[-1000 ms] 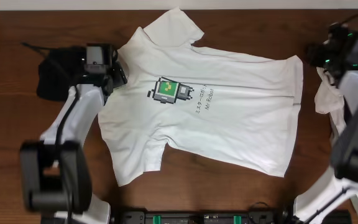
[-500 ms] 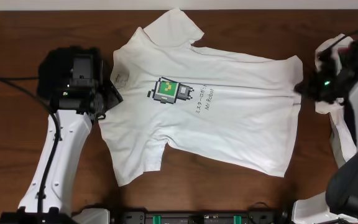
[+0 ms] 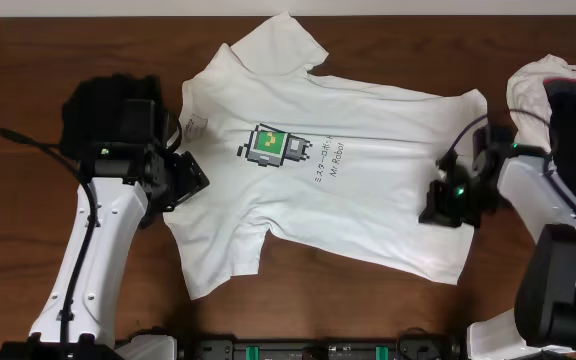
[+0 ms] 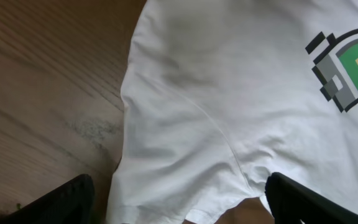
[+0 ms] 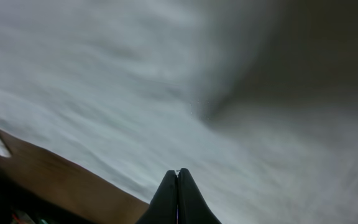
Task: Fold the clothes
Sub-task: 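Move the left gripper to the left hem and right gripper to right hem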
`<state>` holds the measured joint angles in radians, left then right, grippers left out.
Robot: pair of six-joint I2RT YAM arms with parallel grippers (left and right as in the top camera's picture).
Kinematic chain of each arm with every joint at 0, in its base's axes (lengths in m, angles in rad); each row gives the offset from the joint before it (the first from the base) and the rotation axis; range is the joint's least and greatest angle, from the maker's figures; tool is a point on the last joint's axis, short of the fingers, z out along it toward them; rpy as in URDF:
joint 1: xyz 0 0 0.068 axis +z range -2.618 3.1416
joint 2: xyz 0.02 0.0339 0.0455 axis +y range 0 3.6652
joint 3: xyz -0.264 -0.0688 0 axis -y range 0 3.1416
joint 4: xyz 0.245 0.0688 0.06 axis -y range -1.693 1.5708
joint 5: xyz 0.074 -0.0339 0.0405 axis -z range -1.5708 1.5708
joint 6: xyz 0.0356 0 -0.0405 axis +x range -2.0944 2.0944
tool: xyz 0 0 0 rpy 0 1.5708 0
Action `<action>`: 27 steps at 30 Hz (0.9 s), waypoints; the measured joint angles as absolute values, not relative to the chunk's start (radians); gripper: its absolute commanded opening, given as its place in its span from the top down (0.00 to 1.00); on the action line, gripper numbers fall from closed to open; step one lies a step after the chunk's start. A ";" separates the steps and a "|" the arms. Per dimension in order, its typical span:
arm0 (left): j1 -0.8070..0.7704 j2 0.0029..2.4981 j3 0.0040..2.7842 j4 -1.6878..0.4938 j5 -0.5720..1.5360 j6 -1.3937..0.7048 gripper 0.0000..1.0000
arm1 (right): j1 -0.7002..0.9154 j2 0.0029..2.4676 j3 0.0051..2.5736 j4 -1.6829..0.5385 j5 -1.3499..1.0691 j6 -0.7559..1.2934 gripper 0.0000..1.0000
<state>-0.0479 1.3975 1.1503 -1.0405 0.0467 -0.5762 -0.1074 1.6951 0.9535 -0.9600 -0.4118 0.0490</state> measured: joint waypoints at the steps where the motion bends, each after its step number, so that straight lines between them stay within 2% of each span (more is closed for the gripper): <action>1: -0.048 1.398 1.148 -1.040 0.049 -0.575 0.07 | -0.107 1.695 0.934 -0.948 -0.408 0.052 0.99; 7: -0.048 1.397 1.139 -1.040 0.050 -0.576 0.04 | -0.105 1.695 0.822 -0.887 -0.318 0.121 0.99; 20: -0.048 1.398 1.139 -1.044 0.051 -0.549 0.02 | -0.106 1.641 0.756 -0.833 -0.317 0.253 0.99; 25: -0.048 1.398 1.139 -1.052 0.051 -0.542 0.02 | -0.106 1.649 0.770 -0.873 -0.315 0.268 0.95; 27: -0.048 1.398 1.139 -1.059 0.052 -0.533 0.02 | -0.106 1.663 0.783 -0.917 -0.302 0.268 0.90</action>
<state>-0.0479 1.3975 1.1389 -1.0588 0.0525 -0.5327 -0.1059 1.6630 0.7830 -0.9169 -0.3016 0.2680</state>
